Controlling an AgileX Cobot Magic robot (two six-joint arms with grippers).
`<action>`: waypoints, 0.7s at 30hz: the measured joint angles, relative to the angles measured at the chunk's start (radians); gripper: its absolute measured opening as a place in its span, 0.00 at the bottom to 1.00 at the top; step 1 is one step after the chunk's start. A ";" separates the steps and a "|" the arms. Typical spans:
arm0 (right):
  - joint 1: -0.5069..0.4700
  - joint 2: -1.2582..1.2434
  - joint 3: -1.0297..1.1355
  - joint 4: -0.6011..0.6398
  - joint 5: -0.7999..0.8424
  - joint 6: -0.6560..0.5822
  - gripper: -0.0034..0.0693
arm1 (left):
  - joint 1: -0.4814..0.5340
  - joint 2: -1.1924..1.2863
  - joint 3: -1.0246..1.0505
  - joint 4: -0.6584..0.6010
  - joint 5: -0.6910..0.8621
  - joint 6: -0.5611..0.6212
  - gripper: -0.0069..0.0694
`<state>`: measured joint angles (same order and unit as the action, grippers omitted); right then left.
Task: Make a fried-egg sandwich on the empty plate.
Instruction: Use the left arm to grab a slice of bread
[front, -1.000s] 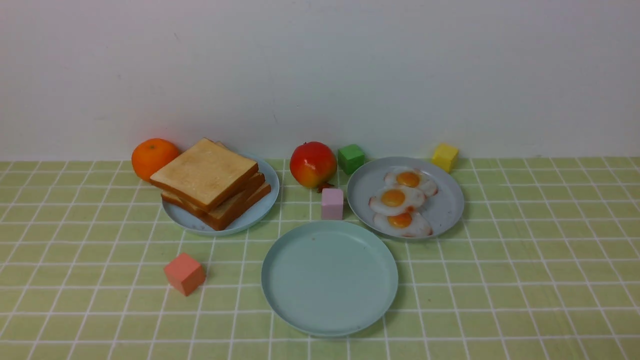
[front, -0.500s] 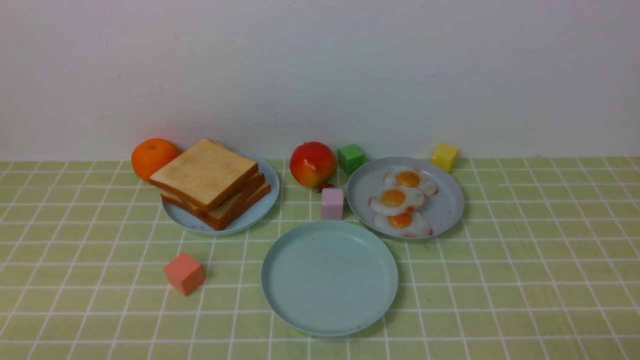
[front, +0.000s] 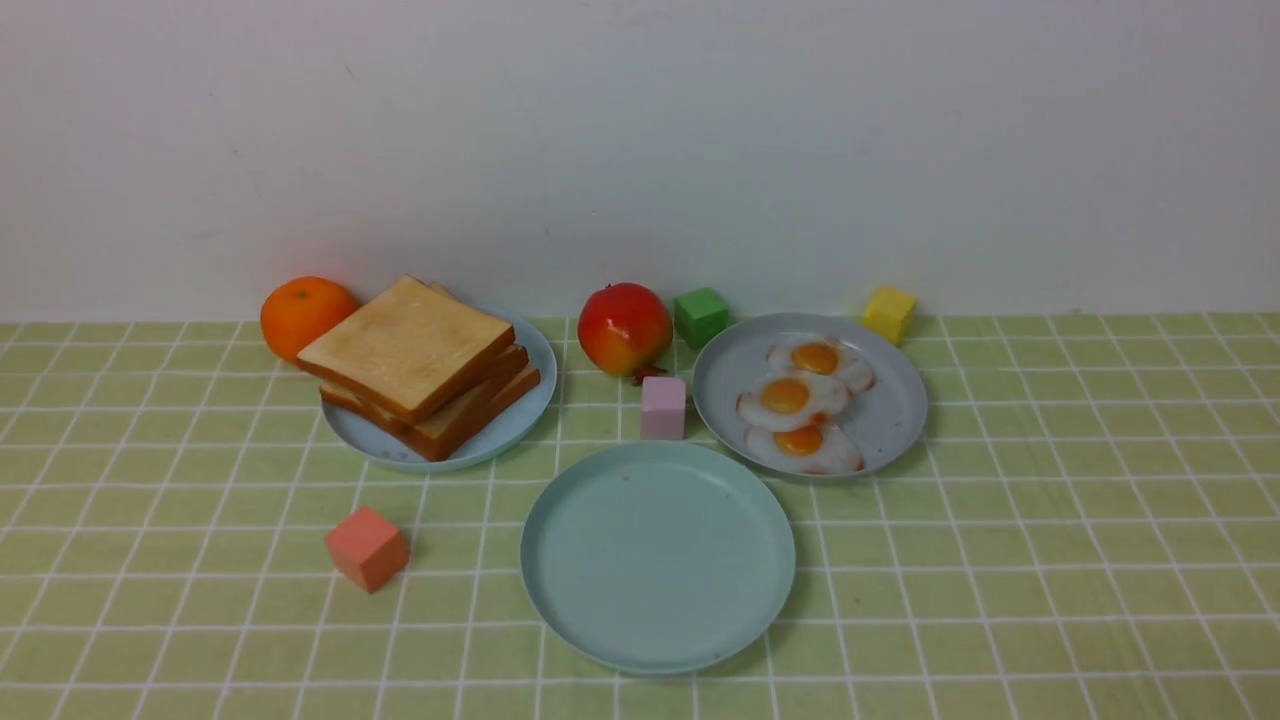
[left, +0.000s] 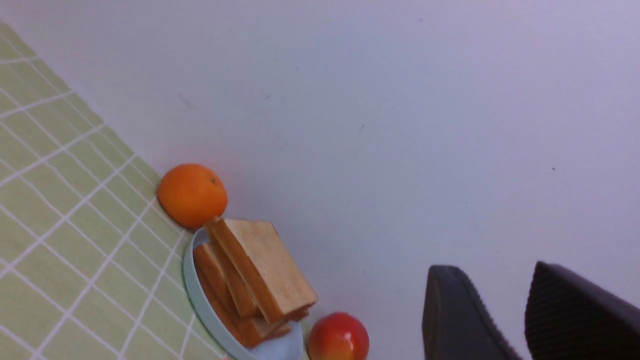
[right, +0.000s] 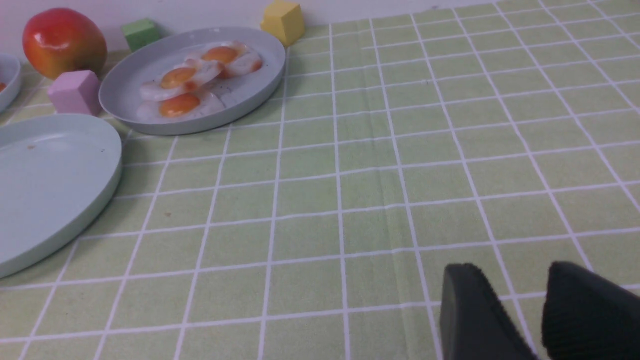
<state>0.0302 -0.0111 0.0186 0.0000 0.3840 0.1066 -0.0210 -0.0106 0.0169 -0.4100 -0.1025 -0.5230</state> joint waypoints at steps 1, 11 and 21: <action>0.000 0.000 0.000 0.000 0.000 0.000 0.38 | 0.000 0.000 -0.020 0.003 0.036 -0.002 0.38; 0.000 0.000 0.000 0.000 -0.001 0.000 0.38 | -0.052 0.421 -0.430 0.202 0.548 0.228 0.14; 0.000 0.000 0.008 0.165 -0.197 0.139 0.38 | -0.316 0.884 -0.753 0.207 0.864 0.432 0.11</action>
<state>0.0302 -0.0111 0.0265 0.1655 0.1869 0.2453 -0.3371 0.8737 -0.7360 -0.2034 0.7614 -0.0907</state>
